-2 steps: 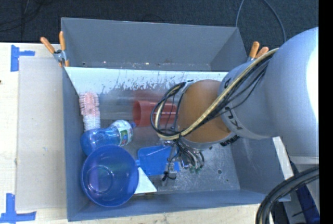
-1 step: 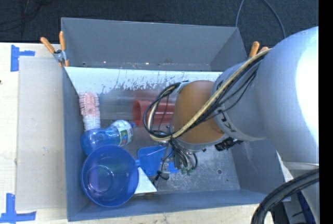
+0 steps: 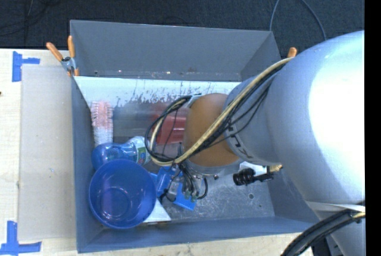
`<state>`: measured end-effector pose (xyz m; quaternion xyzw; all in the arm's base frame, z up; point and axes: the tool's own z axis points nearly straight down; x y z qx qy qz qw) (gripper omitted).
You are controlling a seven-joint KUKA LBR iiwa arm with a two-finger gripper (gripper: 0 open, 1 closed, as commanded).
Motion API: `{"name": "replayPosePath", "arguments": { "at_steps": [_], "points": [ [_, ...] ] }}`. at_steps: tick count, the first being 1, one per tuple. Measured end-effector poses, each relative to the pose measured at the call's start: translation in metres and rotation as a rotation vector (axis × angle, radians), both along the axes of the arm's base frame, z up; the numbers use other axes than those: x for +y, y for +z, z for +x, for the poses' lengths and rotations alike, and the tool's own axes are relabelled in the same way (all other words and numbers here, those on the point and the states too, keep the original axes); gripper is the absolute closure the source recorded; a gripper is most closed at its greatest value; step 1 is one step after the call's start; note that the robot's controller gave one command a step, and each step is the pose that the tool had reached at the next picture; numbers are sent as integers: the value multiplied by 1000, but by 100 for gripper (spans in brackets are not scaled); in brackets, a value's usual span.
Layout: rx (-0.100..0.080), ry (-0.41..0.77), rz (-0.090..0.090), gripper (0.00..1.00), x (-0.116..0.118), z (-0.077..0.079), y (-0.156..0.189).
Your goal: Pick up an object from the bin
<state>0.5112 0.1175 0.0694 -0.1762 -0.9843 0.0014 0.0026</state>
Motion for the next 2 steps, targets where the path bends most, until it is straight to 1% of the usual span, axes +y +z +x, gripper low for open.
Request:
{"name": "replayPosePath", "arguments": {
  "at_steps": [1,2],
  "points": [
    [0,-37,0,100,7,-1,0],
    [12,-41,-2,100,4,-8,18]
  ]
}}
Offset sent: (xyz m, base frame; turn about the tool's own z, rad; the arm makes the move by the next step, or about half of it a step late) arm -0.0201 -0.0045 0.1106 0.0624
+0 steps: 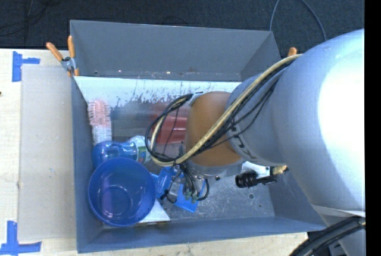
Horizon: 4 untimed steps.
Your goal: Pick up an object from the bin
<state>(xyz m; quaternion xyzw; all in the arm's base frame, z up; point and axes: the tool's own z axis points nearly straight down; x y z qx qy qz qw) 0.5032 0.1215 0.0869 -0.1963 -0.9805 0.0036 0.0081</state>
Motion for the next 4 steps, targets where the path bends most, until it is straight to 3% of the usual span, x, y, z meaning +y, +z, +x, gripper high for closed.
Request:
{"name": "replayPosePath", "arguments": {
  "at_steps": [1,2,3,4],
  "points": [
    [-11,50,2,100,11,16,21],
    [-32,52,11,100,4,8,12],
    [-40,299,5,100,18,16,13],
    [-39,373,5,100,25,20,13]
  ]
}}
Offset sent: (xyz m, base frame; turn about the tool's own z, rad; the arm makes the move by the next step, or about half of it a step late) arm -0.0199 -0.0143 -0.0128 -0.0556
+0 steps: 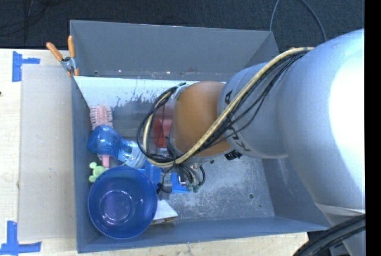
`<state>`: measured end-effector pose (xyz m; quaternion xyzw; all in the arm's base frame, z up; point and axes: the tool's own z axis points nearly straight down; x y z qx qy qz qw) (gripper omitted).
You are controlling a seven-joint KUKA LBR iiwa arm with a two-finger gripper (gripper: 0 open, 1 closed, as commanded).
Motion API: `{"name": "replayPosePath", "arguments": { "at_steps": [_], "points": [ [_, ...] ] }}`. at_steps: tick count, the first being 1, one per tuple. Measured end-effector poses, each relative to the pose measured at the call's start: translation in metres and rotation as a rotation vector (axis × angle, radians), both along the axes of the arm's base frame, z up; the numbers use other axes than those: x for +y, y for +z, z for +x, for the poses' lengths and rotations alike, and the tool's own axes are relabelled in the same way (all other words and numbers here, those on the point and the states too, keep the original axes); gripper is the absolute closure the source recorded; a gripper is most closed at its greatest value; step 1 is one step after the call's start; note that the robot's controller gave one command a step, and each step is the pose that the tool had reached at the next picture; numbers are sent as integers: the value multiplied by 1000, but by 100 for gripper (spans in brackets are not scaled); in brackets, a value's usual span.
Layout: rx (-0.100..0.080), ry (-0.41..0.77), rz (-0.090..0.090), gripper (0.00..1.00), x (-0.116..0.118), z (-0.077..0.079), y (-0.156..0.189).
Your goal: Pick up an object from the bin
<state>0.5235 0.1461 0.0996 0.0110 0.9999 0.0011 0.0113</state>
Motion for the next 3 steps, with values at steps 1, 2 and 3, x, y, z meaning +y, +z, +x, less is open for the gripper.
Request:
{"name": "replayPosePath", "arguments": {
  "at_steps": [1,2,3],
  "points": [
    [8,-106,1,100,-1,20,48],
    [-9,78,1,100,-2,16,23],
    [13,172,-5,100,-2,1,48]
  ]
}}
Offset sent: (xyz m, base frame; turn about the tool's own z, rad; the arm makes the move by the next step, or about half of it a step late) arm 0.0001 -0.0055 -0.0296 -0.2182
